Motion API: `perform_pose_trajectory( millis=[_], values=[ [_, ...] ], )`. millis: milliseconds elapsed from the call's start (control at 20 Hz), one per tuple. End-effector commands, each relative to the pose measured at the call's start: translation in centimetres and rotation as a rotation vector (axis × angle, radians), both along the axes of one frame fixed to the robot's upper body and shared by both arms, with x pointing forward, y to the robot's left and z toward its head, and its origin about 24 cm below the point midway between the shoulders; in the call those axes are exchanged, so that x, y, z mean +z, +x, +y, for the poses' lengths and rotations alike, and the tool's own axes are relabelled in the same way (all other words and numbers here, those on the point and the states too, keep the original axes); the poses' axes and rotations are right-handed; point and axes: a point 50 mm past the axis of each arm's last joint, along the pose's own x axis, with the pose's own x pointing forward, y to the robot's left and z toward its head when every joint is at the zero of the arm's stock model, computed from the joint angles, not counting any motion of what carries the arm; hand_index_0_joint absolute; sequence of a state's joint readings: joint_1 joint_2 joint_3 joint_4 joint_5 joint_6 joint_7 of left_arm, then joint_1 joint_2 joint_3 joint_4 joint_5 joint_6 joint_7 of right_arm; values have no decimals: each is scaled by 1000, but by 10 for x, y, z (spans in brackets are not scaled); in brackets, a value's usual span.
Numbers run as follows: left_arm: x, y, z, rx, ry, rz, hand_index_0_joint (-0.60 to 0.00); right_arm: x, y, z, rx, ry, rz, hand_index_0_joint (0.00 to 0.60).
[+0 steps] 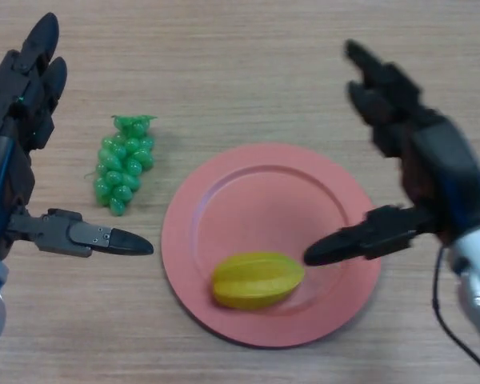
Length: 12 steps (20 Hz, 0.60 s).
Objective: Pick up the yellow starfruit and place it on the plate
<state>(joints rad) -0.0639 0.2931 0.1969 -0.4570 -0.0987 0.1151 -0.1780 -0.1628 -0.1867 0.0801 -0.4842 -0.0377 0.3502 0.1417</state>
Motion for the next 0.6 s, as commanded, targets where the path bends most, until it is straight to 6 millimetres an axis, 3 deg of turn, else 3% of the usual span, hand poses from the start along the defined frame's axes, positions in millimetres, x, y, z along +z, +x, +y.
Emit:
perform_pose_trajectory(
  millis=[50, 250, 600],
  values=[
    [31, -10, -1, -19, 55, -209, 0, 33, -12, -8, -4, 64, -209, 0],
    [36, -3, -2, -12, 55, -216, 0, 38, -18, -19, -41, 83, -228, 0],
    [34, 1, 1, 34, 71, -223, 0, 35, -18, -14, -26, 39, -187, 0]
  ],
)
